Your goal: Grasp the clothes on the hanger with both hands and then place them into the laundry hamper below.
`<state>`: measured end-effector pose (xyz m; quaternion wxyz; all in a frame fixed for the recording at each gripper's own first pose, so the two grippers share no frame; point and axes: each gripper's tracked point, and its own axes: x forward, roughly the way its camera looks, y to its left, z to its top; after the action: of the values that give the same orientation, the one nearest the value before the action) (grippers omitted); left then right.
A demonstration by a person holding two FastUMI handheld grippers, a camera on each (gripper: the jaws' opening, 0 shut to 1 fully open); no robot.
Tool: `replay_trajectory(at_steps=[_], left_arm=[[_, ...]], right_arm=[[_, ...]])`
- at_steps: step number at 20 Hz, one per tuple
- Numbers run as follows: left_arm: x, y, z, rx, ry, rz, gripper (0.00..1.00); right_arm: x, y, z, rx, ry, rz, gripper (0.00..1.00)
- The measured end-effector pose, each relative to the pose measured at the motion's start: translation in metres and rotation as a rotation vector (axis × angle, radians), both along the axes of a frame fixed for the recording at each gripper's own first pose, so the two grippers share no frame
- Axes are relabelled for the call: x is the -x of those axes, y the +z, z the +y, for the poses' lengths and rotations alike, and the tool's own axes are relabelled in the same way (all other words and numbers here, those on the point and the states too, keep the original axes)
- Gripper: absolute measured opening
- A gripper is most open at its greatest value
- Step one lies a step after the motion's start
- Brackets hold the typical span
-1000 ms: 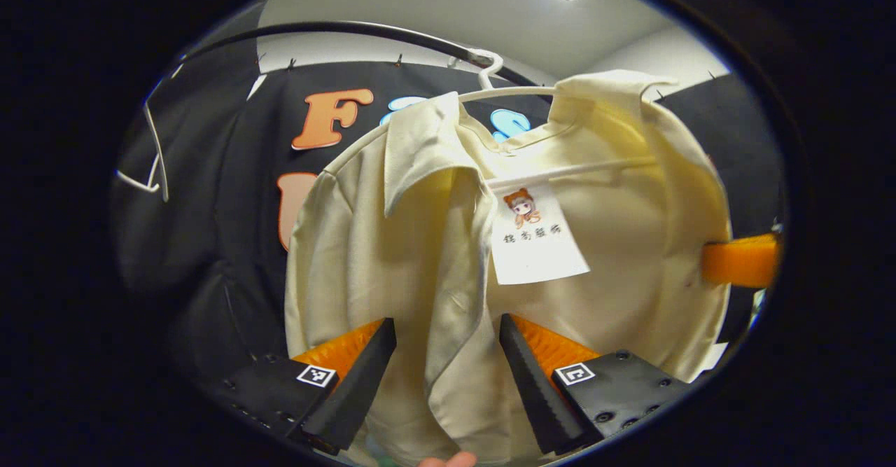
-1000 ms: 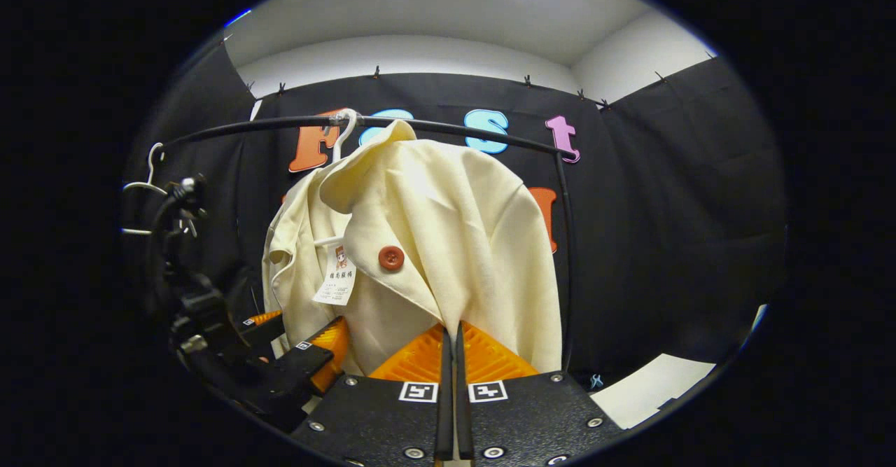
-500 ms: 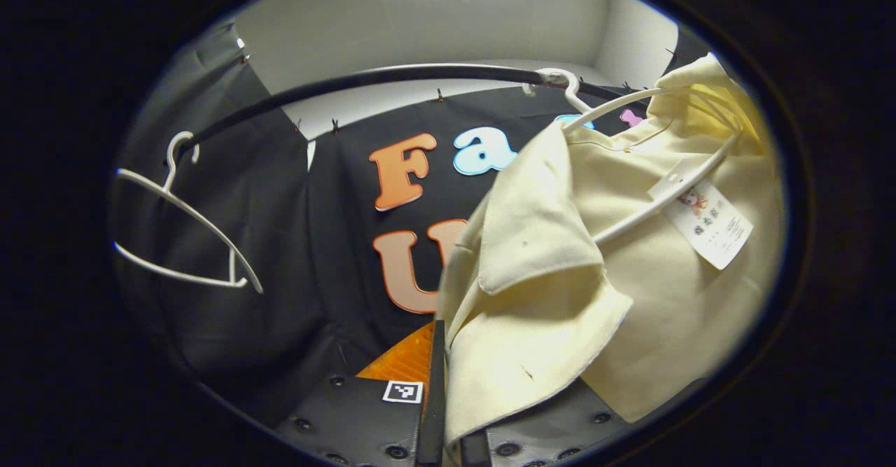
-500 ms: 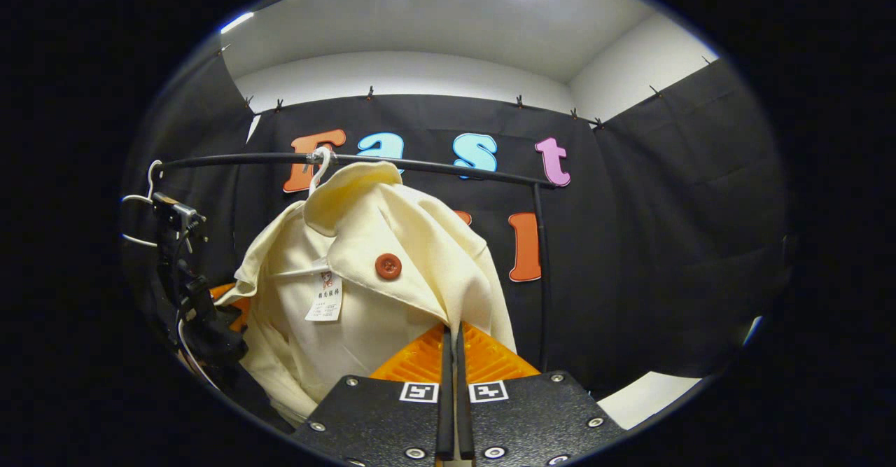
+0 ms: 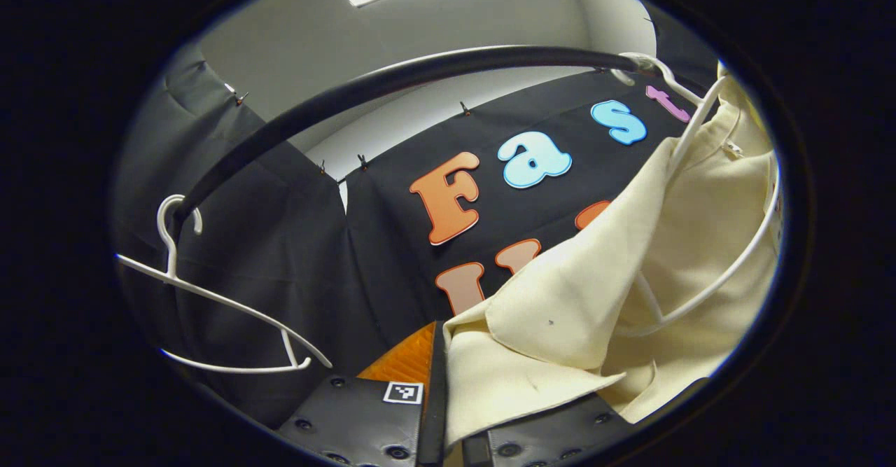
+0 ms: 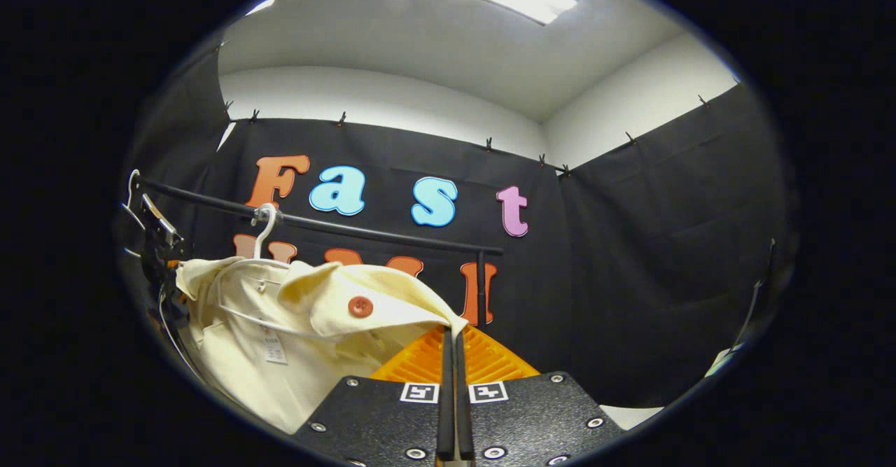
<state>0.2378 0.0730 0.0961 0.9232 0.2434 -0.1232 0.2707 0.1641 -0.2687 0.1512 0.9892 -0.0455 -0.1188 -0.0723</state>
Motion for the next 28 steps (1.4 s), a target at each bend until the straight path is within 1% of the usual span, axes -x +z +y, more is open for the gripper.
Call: replay_trajectory(at_steps=[3,5,6,8,10,11,14,16,20,22,25,28], left_arm=[[-0.014,0.008,0.012,-0.020,-0.002,-0.003,0.12],[-0.020,0.015,0.013,-0.025,-0.019,-0.013,0.12],[-0.023,0.018,0.012,-0.009,-0.040,-0.019,0.12],[-0.025,0.027,0.006,0.005,-0.067,-0.042,0.12],[-0.029,0.029,0.010,0.002,-0.063,-0.049,0.12],[-0.032,0.022,0.011,0.015,-0.068,-0.036,0.12],[-0.045,-0.009,0.028,0.072,-0.066,0.019,0.12],[-0.046,-0.028,0.038,0.089,-0.048,0.039,0.12],[-0.024,-0.064,0.048,0.094,-0.017,0.093,0.12],[-0.010,-0.078,0.055,0.096,-0.004,0.122,0.12],[0.015,-0.092,0.060,0.103,0.011,0.157,0.12],[0.041,-0.110,0.048,0.147,-0.014,0.200,0.12]], right_arm=[[-0.019,0.024,-0.006,-0.019,0.012,-0.019,0.01],[-0.038,0.047,-0.010,-0.030,0.028,-0.045,0.01],[-0.053,0.060,-0.012,-0.032,0.031,-0.059,0.01],[-0.090,0.069,-0.021,-0.027,0.036,-0.037,0.01],[-0.123,0.059,-0.022,-0.029,0.047,0.011,0.01],[-0.136,0.046,-0.021,-0.026,0.050,0.043,0.01],[-0.151,0.000,-0.013,-0.036,0.072,0.109,0.02],[-0.149,-0.036,-0.006,-0.059,0.084,0.149,0.02],[-0.125,-0.101,0.003,-0.112,0.109,0.226,0.01],[-0.108,-0.127,0.013,-0.100,0.118,0.266,0.01],[-0.077,-0.155,0.034,-0.064,0.142,0.308,0.01],[-0.048,-0.173,0.065,-0.068,0.184,0.339,0.02]])
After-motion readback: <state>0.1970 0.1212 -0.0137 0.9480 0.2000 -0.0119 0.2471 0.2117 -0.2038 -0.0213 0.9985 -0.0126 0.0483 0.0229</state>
